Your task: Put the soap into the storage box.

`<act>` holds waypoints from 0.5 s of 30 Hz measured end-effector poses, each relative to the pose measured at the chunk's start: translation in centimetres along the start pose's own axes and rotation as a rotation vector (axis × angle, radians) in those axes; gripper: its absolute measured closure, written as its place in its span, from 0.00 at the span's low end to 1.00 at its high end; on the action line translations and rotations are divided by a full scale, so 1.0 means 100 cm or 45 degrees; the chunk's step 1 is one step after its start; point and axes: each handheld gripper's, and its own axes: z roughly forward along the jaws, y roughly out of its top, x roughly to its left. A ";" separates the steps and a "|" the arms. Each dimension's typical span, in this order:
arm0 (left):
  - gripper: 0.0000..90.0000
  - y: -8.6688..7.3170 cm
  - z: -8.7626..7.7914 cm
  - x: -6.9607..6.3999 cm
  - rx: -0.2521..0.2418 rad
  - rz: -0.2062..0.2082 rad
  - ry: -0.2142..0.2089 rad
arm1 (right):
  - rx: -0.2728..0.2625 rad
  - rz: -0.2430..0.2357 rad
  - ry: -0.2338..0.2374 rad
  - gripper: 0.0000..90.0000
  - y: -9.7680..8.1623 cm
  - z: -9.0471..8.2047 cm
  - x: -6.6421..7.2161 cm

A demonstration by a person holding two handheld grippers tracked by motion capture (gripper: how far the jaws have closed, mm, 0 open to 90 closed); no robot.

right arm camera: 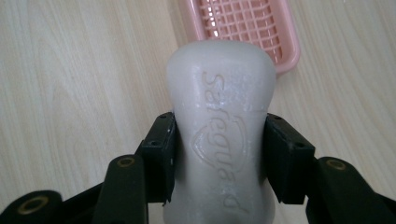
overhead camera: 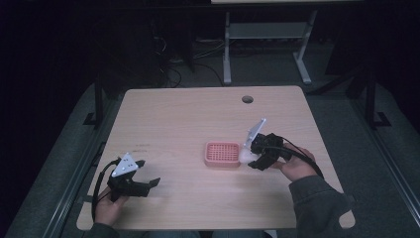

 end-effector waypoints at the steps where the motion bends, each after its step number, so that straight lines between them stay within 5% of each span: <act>1: 0.16 0.000 0.000 0.000 -0.003 0.001 -0.001 | -0.002 -0.007 0.000 0.54 0.003 0.000 -0.001; 15: 0.16 0.000 0.000 0.000 -0.007 -0.001 -0.004 | -0.002 -0.040 0.017 0.54 0.027 0.006 -0.012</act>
